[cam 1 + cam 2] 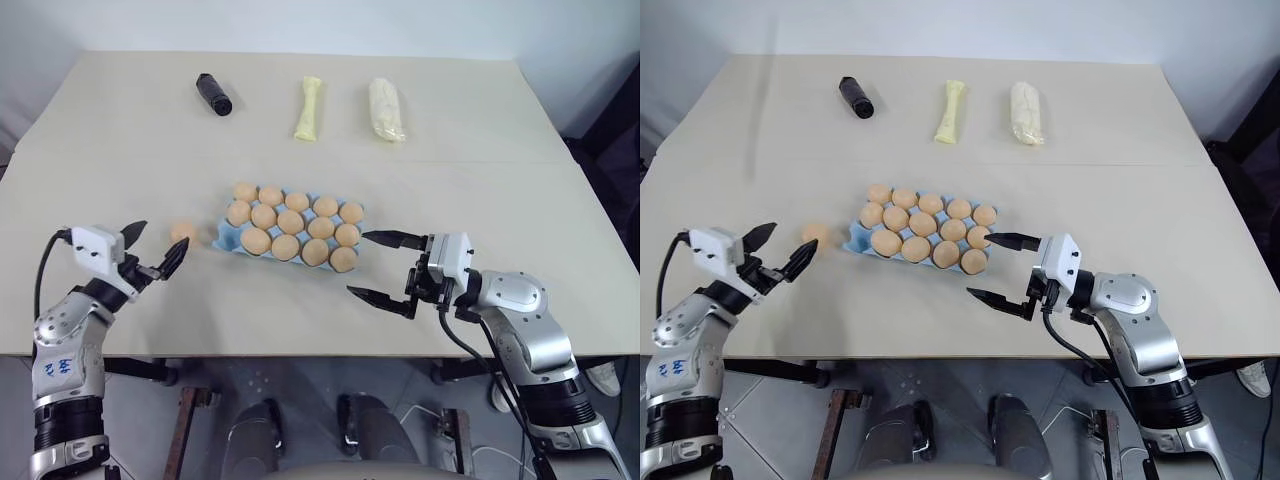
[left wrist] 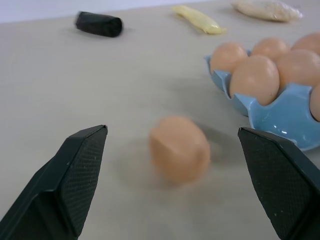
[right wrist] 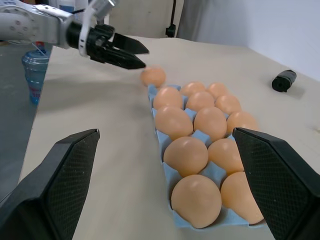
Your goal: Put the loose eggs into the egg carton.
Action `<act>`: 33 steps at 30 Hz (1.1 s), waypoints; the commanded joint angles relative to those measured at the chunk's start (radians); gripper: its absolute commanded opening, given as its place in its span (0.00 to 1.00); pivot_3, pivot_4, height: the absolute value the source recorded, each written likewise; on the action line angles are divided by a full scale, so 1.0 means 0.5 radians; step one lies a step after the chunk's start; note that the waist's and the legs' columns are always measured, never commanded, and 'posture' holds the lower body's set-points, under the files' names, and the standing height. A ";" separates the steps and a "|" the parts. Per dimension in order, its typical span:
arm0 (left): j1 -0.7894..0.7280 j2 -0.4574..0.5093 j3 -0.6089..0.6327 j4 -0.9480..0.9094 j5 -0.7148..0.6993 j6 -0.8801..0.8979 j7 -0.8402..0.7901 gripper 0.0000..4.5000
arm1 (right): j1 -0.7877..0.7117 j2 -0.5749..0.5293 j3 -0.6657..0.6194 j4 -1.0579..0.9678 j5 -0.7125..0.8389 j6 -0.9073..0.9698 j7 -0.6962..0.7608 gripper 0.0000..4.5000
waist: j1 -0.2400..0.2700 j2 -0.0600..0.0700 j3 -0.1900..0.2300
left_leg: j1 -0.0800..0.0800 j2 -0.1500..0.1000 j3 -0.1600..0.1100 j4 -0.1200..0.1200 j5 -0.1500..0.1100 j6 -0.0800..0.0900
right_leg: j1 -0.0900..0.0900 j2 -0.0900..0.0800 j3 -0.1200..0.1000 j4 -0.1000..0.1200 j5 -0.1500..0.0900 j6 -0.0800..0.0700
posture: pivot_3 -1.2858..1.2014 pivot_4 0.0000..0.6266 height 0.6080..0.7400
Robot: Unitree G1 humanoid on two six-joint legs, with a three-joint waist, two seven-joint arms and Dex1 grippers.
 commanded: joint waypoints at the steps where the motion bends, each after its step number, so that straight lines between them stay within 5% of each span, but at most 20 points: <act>1: -0.208 0.020 -0.049 0.214 0.064 -0.023 0.032 0.99 | 0.035 0.035 -0.009 -0.068 0.007 -0.035 -0.051 1.00 | 0.007 0.000 0.000 | -0.001 0.001 -0.001 0.001 0.000 0.000 | 0.000 0.001 -0.002 0.000 0.000 0.000 | 0.52 0.24 1.00; 6: -0.335 0.011 -0.113 0.446 0.128 -0.049 0.033 0.99 | 0.066 0.040 -0.011 -0.078 -0.013 -0.041 -0.080 1.00 | 0.006 0.000 0.000 | 0.000 -0.001 0.002 0.001 0.000 0.001 | 0.000 0.000 -0.002 0.000 0.001 0.001 | 0.52 0.24 1.00; 15: -0.400 0.003 -0.085 0.524 0.051 -0.107 -0.066 0.44 | 0.085 0.053 -0.009 -0.080 -0.023 -0.051 -0.124 1.00 | 0.007 -0.001 0.000 | 0.000 0.000 0.003 0.002 0.000 0.000 | -0.002 0.001 -0.002 0.002 0.001 0.002 | 0.52 0.24 1.00; 24: -0.320 0.019 -0.148 0.120 -0.111 -0.201 -0.453 0.44 | 0.073 0.067 -0.005 -0.051 -0.040 -0.065 -0.131 1.00 | 0.009 -0.001 0.000 | -0.001 0.000 0.003 0.002 0.000 -0.001 | -0.002 0.000 -0.002 0.002 0.001 0.002 | 0.52 0.24 1.00; 33: -0.335 -0.010 -0.328 0.087 -0.052 -0.069 -0.492 0.44 | 0.052 0.103 0.007 -0.014 -0.074 -0.105 -0.162 1.00 | 0.004 -0.001 0.000 | 0.000 -0.001 0.004 0.003 0.001 0.001 | -0.002 0.001 0.001 0.002 0.001 0.003 | 0.52 0.24 1.00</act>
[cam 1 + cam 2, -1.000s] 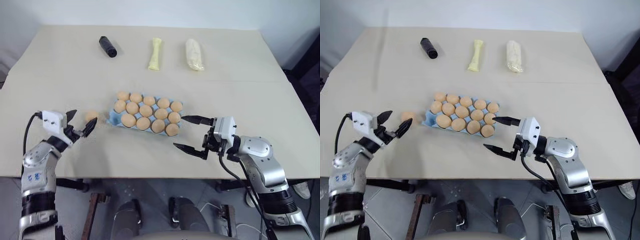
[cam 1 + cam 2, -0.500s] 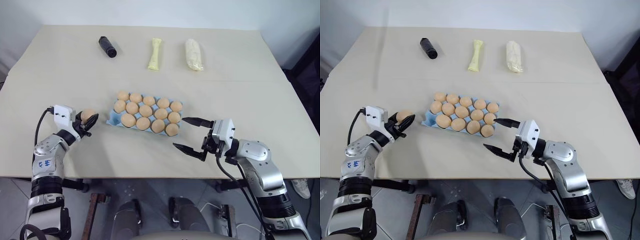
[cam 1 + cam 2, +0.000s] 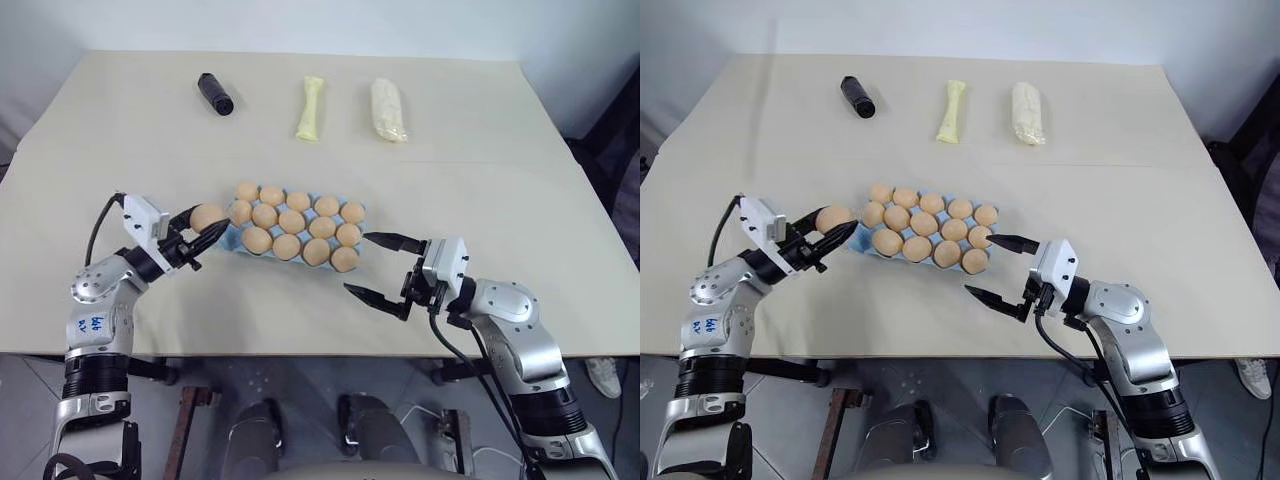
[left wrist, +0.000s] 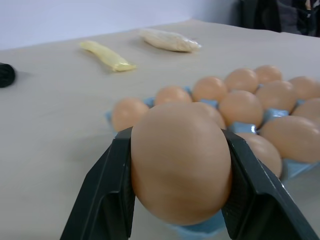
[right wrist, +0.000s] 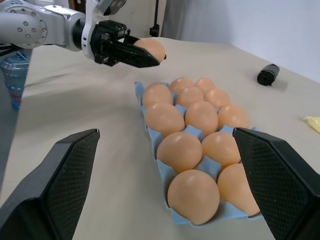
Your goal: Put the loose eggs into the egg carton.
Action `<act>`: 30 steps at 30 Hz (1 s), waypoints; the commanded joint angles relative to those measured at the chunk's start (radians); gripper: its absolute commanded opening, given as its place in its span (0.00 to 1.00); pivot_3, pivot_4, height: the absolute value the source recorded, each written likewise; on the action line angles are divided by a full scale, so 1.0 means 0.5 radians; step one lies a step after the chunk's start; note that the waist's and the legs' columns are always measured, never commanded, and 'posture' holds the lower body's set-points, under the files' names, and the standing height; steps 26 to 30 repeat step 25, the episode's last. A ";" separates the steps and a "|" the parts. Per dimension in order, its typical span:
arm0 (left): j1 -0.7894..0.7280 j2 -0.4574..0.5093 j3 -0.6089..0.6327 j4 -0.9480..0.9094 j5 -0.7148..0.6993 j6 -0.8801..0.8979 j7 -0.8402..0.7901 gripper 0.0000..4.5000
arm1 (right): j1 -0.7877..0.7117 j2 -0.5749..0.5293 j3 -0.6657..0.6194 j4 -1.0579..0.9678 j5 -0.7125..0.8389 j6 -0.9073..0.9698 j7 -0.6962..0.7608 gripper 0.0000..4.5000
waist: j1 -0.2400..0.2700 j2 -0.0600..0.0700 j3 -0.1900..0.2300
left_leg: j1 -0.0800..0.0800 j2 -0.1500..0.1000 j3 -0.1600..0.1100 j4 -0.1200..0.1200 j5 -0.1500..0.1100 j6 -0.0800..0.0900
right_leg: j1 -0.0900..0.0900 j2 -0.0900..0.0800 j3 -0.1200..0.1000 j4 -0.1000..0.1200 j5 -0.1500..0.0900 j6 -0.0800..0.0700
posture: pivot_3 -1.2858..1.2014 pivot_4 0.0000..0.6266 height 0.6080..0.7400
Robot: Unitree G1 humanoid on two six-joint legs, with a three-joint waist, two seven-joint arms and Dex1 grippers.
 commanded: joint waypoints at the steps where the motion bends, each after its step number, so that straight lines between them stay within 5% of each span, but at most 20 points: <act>1: -0.012 0.009 -0.017 0.016 0.037 -0.003 0.006 0.53 | -0.024 0.017 -0.006 -0.017 -0.001 -0.053 -0.015 1.00 | 0.000 0.000 0.000 | 0.000 0.000 0.000 0.000 0.000 0.000 | 0.000 0.000 0.000 0.000 0.000 0.000 | 0.52 0.24 1.00; 8: 0.003 0.045 0.021 0.031 0.046 -0.052 0.001 0.95 | -0.002 0.018 -0.012 -0.049 0.008 -0.048 -0.028 1.00 | 0.004 0.000 0.000 | 0.000 0.000 0.000 0.000 0.000 0.000 | 0.000 0.000 0.000 0.000 0.000 0.000 | 0.52 0.24 1.00; 19: 0.467 0.482 0.291 -0.041 0.024 -0.206 -0.308 0.95 | 0.041 -0.069 -0.088 -0.029 0.036 -0.016 -0.003 1.00 | -0.014 0.000 0.000 | 0.000 0.005 0.003 -0.002 -0.006 -0.010 | -0.004 0.000 0.002 0.000 -0.002 -0.003 | 0.52 0.24 1.00; 30: 0.550 0.488 0.297 -0.114 0.000 -0.197 -0.301 0.95 | 0.031 -0.130 -0.151 0.046 0.049 -0.027 0.018 1.00 | 0.008 0.001 0.000 | -0.001 0.003 0.001 -0.003 -0.007 -0.010 | -0.005 -0.006 0.000 -0.001 -0.006 -0.012 | 0.52 0.24 1.00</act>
